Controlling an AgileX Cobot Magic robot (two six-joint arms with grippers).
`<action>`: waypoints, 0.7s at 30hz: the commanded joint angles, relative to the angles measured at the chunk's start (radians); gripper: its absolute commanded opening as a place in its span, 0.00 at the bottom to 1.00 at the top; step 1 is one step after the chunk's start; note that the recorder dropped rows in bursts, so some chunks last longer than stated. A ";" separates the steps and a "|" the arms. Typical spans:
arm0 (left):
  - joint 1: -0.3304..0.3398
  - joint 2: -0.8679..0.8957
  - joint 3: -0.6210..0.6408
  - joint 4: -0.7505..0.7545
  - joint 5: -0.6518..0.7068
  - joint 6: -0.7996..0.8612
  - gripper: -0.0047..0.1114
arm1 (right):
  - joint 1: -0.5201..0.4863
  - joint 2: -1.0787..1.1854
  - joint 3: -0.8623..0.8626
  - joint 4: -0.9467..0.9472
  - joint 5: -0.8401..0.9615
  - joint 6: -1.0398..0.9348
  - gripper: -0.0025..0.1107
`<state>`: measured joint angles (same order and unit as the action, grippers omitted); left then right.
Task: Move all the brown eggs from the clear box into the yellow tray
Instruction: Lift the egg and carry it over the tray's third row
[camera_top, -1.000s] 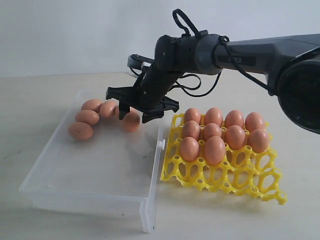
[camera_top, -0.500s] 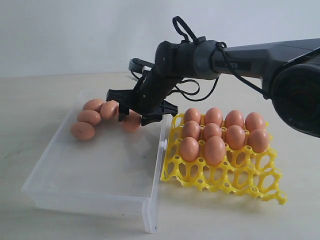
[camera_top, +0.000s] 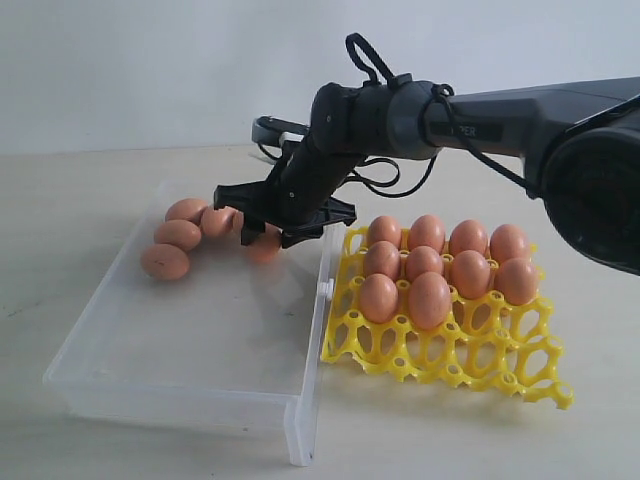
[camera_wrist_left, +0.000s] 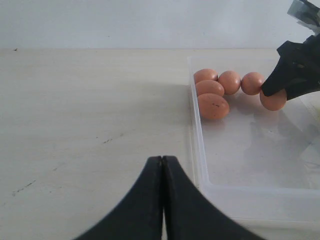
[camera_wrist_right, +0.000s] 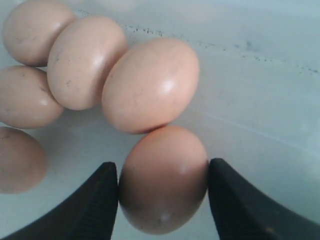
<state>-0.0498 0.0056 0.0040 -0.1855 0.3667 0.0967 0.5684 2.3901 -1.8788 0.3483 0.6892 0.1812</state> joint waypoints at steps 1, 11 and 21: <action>0.001 -0.006 -0.004 -0.002 -0.004 0.002 0.04 | 0.015 -0.025 -0.003 -0.059 -0.014 -0.024 0.02; 0.001 -0.006 -0.004 -0.002 -0.004 0.002 0.04 | 0.061 -0.143 0.000 -0.177 -0.031 -0.026 0.02; 0.001 -0.006 -0.004 -0.002 -0.004 0.002 0.04 | 0.103 -0.329 0.214 -0.225 -0.092 -0.084 0.02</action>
<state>-0.0498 0.0056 0.0040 -0.1855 0.3667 0.0967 0.6653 2.1292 -1.7390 0.1508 0.6490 0.1104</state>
